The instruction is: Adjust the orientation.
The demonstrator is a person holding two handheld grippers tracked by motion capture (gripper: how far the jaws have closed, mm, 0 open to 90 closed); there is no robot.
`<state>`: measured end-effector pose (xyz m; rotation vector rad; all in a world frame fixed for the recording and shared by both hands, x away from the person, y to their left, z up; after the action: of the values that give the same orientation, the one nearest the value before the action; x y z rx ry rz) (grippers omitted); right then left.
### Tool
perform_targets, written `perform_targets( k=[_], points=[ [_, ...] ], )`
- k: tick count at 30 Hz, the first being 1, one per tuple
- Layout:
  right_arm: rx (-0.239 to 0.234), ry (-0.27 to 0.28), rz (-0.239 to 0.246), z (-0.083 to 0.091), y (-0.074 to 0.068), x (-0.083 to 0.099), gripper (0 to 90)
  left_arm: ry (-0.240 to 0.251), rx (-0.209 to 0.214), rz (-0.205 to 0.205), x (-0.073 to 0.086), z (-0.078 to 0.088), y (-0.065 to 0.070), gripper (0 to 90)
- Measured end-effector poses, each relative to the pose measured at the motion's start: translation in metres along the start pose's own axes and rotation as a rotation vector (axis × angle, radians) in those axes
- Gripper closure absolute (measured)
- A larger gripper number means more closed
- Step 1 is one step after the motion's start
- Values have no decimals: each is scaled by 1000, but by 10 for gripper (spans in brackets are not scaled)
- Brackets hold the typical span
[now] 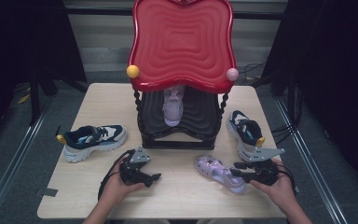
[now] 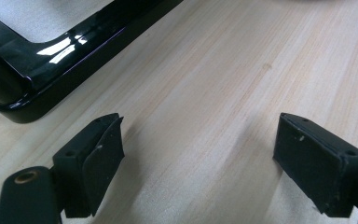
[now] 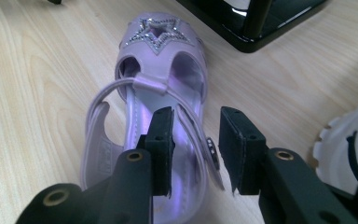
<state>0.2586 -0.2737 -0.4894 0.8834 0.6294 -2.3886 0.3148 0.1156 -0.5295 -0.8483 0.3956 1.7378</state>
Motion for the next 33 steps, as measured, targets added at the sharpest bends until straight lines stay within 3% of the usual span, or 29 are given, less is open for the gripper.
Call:
perform_targets(
  k=[14, 20, 24, 33],
  points=[
    [5, -26, 21, -8, -1, -6, 743, 0, -3, -1, 0, 0, 0, 151],
    [0, -37, 51, -8, -6, -7, 837, 1, -1, 1, 0, 0, 0, 151],
    [16, -42, 86, -8, -10, -8, 843, 1, 0, 1, 0, 0, 0, 151],
    [20, -10, 77, -7, -11, -6, 850, 0, -3, -1, 0, 0, 0, 151]
  ],
)
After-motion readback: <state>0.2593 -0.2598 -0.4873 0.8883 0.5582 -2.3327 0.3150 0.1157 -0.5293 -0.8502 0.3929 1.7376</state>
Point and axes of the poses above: each handheld gripper's, and its own axes: z roughly backward along the jaws, x roughly out of its underside, y roughly to its right, the point moved 3 cm from there along -z, roughly forward along the jaws, and after that the axes turned 14 degrees about -z, right-handed, at the moved point
